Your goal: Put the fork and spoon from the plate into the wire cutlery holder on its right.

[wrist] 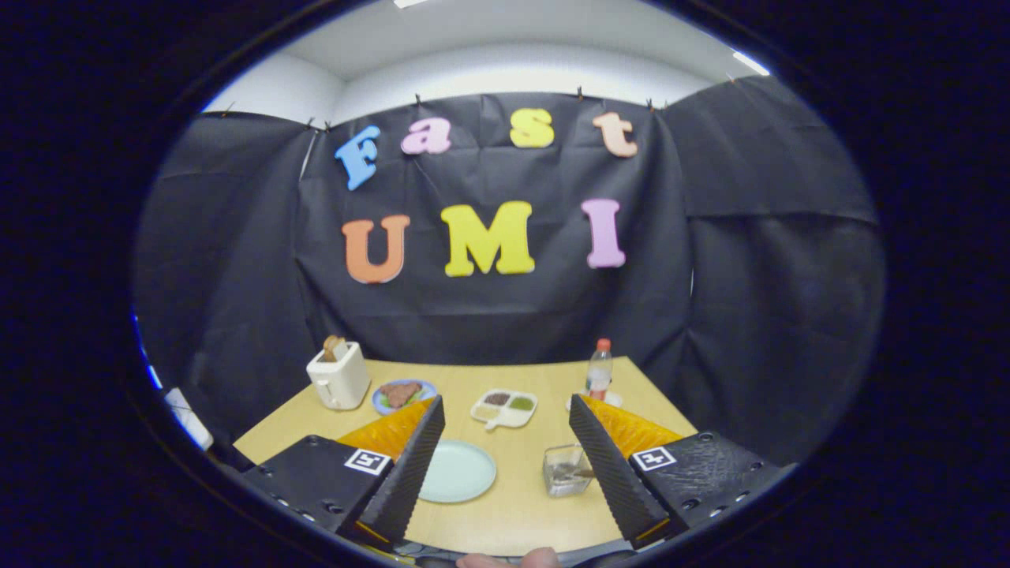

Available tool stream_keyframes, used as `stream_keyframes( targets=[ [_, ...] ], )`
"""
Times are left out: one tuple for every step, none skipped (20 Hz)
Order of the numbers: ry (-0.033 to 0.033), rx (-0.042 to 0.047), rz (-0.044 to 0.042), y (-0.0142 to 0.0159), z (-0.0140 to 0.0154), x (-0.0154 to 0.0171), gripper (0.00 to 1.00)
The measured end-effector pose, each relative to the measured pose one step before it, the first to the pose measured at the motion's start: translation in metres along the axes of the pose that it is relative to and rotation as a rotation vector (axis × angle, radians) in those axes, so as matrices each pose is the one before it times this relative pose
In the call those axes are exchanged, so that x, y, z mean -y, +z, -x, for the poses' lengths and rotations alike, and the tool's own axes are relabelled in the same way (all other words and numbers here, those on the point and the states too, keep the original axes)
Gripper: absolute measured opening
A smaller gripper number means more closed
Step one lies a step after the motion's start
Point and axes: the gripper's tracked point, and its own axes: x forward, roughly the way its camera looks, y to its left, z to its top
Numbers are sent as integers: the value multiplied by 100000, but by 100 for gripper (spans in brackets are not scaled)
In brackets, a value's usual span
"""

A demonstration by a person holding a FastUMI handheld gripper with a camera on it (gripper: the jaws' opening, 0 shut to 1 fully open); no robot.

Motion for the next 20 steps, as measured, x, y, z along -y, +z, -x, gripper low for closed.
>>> stream_keyframes(
  targets=[
    [96, 7634, 1539, 423, 978, -462, 95],
    [-345, 4289, 150, -87, 898, -425, 95],
    [690, 2131, -1297, -706, 851, -336, 95],
    [15, 1223, -999, -619, 509, -315, 96],
    [-429, 1445, -973, -409, 119, 41, 96],
    [-632, 2044, -1074, -285, 305, -22, 96],
    [-442, 1201, -373, -253, 179, -184, 96],
    [-515, -934, 117, -761, 170, -184, 96],
    [-763, 264, 608, -544, 93, -132, 96],
    [-988, 422, 1368, -37, -66, 9, 96],
    [-1116, 523, 1151, 14, 51, 114, 96],
    [-619, 1614, 604, 176, 61, -142, 96],
    [-298, 722, -308, -96, 276, -501, 96],
    [289, 203, 120, -321, 151, -549, 96],
    [1030, -767, -17, -571, -132, -495, 96],
    [1233, -1360, -61, -704, -166, -697, 96],
    [1079, -1563, -537, -763, -162, -513, 96],
    [947, -1222, -934, -556, -151, -393, 96],
    [483, -160, -623, -158, -222, -250, 96],
    [-1211, 139, 418, -104, -280, 157, 96]
  ],
)
